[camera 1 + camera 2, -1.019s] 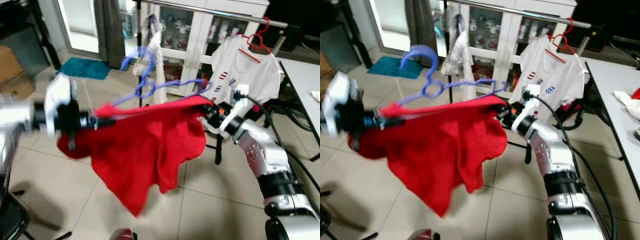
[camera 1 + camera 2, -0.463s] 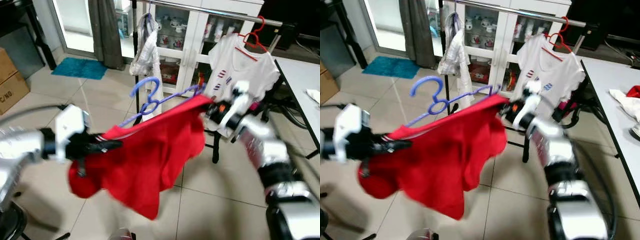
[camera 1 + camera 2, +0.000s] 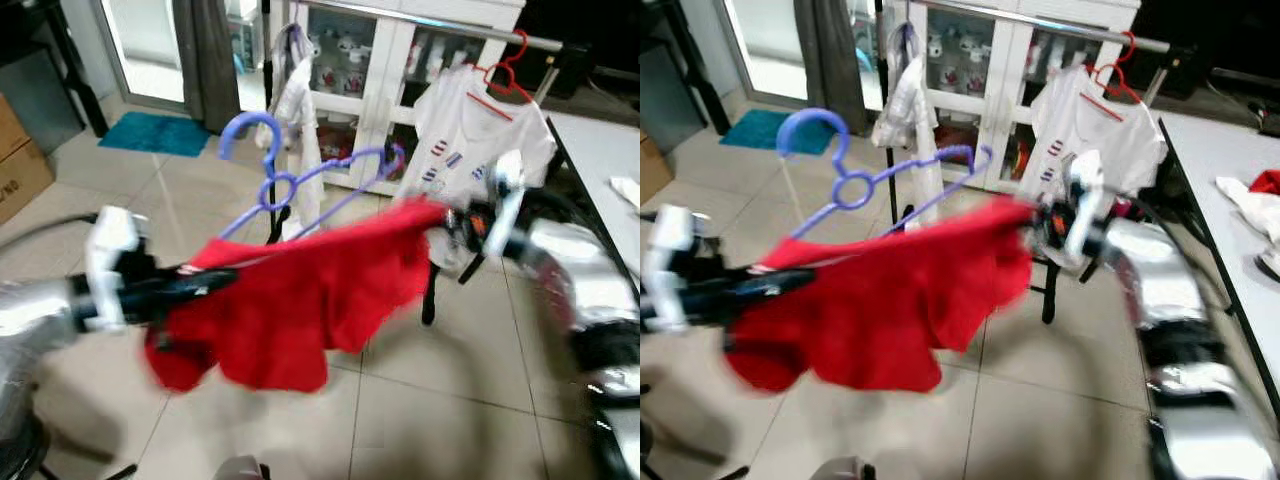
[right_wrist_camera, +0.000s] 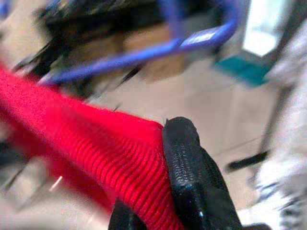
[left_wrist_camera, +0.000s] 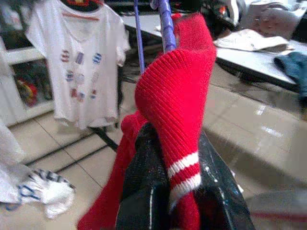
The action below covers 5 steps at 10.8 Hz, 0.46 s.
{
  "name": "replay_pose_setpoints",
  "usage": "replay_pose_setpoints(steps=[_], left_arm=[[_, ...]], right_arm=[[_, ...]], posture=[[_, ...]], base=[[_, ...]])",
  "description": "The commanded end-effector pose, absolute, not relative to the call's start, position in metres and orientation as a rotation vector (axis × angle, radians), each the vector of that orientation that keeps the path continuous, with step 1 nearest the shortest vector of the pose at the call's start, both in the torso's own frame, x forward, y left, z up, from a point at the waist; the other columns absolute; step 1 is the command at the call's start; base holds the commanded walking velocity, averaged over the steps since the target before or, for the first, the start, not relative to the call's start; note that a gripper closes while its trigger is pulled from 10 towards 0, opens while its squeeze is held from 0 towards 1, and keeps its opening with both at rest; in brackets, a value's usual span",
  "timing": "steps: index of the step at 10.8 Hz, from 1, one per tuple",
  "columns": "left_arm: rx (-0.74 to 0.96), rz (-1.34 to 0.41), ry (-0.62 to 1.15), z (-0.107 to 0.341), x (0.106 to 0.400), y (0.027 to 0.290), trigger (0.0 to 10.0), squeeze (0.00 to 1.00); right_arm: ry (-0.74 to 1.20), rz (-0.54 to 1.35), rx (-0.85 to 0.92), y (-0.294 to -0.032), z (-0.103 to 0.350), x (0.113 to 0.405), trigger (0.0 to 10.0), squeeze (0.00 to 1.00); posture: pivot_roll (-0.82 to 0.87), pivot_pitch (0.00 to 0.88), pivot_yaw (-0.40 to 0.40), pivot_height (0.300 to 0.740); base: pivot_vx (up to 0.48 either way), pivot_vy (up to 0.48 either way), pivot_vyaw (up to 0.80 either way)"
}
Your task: Hang hanger
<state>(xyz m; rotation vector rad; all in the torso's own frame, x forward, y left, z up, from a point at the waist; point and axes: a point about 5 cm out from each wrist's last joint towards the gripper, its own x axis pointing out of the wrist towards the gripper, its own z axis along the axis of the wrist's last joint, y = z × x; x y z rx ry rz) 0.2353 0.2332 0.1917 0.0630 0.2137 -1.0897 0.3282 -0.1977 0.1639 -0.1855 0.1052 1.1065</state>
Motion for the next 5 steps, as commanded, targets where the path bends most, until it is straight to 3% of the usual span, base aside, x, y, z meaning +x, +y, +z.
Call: replay_pose_setpoints(steps=[1,3,5], left_arm=[[0.052,-1.079,0.242,0.199,0.233,0.252,0.0,0.0],[0.034,-1.175,0.349,0.2,0.228,0.26,0.0,0.0],[0.019,-1.239,0.418,0.202,0.227,0.264,0.0,0.0]], right_arm=[[0.252,1.201,-0.221,-0.221,0.156,0.313,0.0,0.0],[0.455,1.403,-0.263,-0.233,0.147,0.296,0.0,0.0],[0.485,1.415,-0.283,-0.239,0.148,0.298,0.0,0.0]], posture=[[0.06,0.0,-0.092,0.74],[0.06,0.0,-0.098,0.74],[0.06,0.008,-0.103,0.74]], base=[[0.0,0.0,0.0],[0.0,0.0,0.0],[0.0,0.0,0.0]])
